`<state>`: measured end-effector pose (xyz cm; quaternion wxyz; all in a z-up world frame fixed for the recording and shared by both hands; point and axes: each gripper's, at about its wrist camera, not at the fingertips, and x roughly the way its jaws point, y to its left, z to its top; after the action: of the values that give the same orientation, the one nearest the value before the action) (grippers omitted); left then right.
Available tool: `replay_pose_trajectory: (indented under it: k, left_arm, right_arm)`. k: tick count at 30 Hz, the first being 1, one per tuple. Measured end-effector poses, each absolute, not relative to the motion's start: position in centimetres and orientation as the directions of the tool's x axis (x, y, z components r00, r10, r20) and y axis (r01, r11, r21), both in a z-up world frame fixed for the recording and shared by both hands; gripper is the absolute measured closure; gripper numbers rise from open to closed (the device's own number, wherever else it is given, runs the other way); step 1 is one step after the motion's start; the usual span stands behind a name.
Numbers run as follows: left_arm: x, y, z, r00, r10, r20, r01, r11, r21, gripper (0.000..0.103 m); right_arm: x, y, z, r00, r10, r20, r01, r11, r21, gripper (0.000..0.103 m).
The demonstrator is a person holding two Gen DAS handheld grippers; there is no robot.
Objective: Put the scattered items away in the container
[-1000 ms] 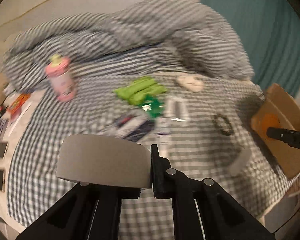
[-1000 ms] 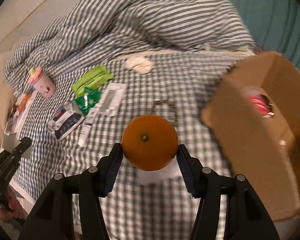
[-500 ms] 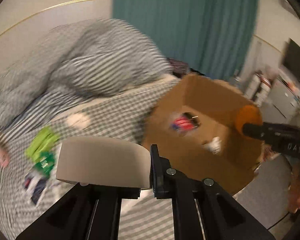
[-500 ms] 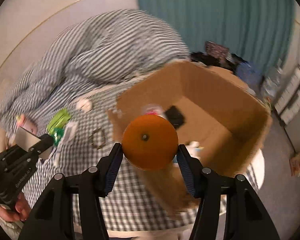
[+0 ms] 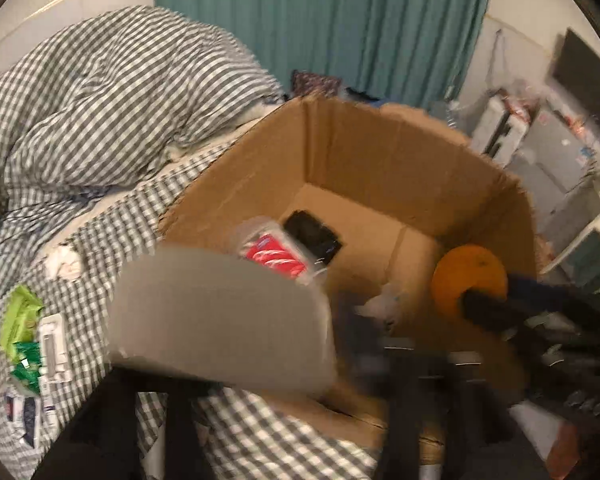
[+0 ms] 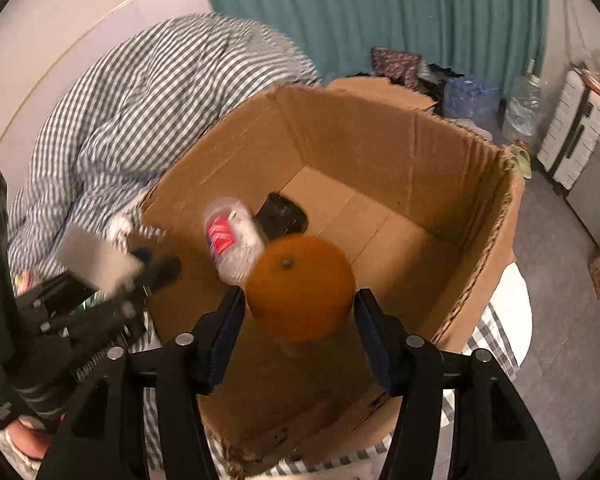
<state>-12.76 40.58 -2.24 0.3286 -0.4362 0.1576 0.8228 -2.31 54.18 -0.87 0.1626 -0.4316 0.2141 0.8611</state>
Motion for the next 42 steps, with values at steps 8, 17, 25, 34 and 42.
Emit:
replay_pose_trajectory:
  k: [8,17,25,34,42]
  left_arm:
    - [-14.3,36.3,-1.2,-0.425,0.445,-0.788,-0.617,-0.78,-0.107,0.009]
    - [-12.8,33.6,1.0,-0.45,0.478,-0.754,-0.638,-0.763,-0.103,0.009]
    - [-10.6,35.8,2.9,-0.443,0.501,-0.743,-0.697,-0.714,-0.065,0.009]
    - [-10.1,38.7,2.3,-0.471,0.47,-0.746,-0.698,-0.716,-0.01,0.009]
    - [-13.2,28.2,0.0,-0.575,0.29,-0.765,-0.474,-0.88,0.023,0.002]
  right_arm:
    - [-2.3,53.6,0.2,-0.596,0.11,-0.795,-0.465,-0.855,0.23,0.03]
    - [-1.1,50.8,0.5,-0.603,0.078,-0.794,-0.435,-0.866,0.246,0.03]
    - [0.4,50.7,2.2,-0.632,0.076,-0.771,-0.413,-0.875,0.252,0.03]
    - [2.3,53.0,2.0,-0.652,0.055,-0.756,-0.406,-0.868,0.286,0.03]
    - [0.4,48.3,1.9,-0.655,-0.018,-0.756,-0.281,-0.922,0.265,0.03]
